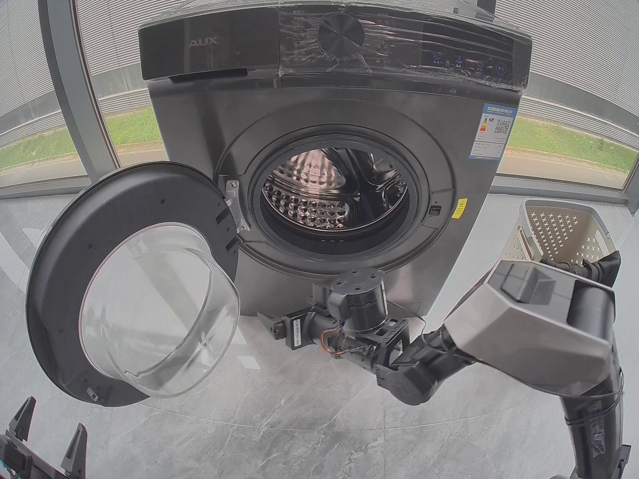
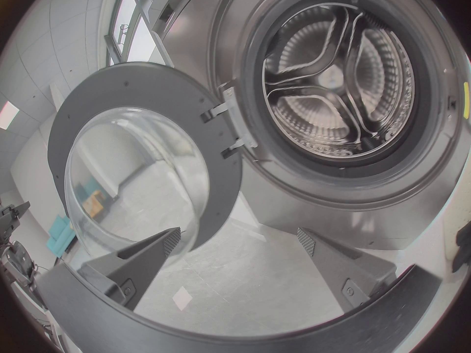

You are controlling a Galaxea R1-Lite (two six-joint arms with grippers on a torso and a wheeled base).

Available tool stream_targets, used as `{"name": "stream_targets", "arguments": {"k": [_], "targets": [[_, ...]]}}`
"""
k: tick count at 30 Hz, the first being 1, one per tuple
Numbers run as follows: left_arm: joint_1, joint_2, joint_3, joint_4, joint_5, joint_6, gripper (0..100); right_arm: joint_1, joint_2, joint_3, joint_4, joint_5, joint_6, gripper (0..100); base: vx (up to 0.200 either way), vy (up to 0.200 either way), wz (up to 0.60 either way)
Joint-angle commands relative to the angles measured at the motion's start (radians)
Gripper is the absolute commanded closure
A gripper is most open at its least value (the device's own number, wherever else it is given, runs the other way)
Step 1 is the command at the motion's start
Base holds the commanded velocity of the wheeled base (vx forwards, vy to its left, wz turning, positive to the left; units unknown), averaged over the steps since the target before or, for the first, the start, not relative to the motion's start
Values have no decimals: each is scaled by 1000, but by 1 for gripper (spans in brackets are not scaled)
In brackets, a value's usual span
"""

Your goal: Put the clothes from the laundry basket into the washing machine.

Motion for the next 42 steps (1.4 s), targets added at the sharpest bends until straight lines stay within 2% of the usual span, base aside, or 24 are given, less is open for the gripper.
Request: {"name": "stream_targets", "arguments": {"k": [1, 3, 5, 7, 10, 14, 19, 23, 25, 26, 30, 34, 37, 41, 42], "targets": [[0, -18, 18, 0, 0, -1, 0, -84, -270, 257, -7, -26, -66, 0, 0, 0, 0], [0, -18, 18, 0, 0, -1, 0, -111, -382, 392, -22, -34, -97, 0, 0, 0, 0], [0, -18, 18, 0, 0, -2, 0, -127, -462, 492, -54, -41, -105, 0, 0, 0, 0], [0, -18, 18, 0, 2, 8, 0, -162, -558, 610, -107, -46, -112, 0, 0, 0, 0], [0, -18, 18, 0, 2, 7, 0, -226, -703, 789, -174, -48, -142, 0, 0, 0, 0], [0, -18, 18, 0, 2, 7, 0, -323, -891, 940, -189, -31, -197, 0, 0, 0, 0], [0, -18, 18, 0, 2, 5, 0, -351, -1069, 1022, -177, -24, -215, 0, 0, 0, 0], [0, -18, 18, 0, 2, 5, 0, -418, -1235, 1119, -172, 2, -260, 0, 0, 0, 0], [0, -18, 18, 0, 2, 7, 0, -426, -1252, 1133, -172, 8, -264, 0, 0, 0, 0], [0, -18, 18, 0, 2, 7, 0, -450, -1308, 1180, -174, 26, -281, 0, 0, 0, 0], [0, -18, 18, 0, 2, 5, 0, -490, -1381, 1220, -172, 29, -298, 0, 0, 0, 0], [0, -18, 18, 0, 2, 5, 0, -619, -1508, 1242, -156, 29, -300, 0, 0, 0, 0], [0, -18, 18, 0, 2, 7, 0, -645, -1614, 1242, -88, 29, -298, 0, 0, 0, 0], [0, -18, 18, 0, 2, 5, 0, -665, -1870, 1231, 200, 23, -300, 0, 0, 0, 0], [0, -18, 18, 0, 2, 5, 0, -665, -1870, 1231, 200, 23, -300, 0, 0, 0, 0]]}}
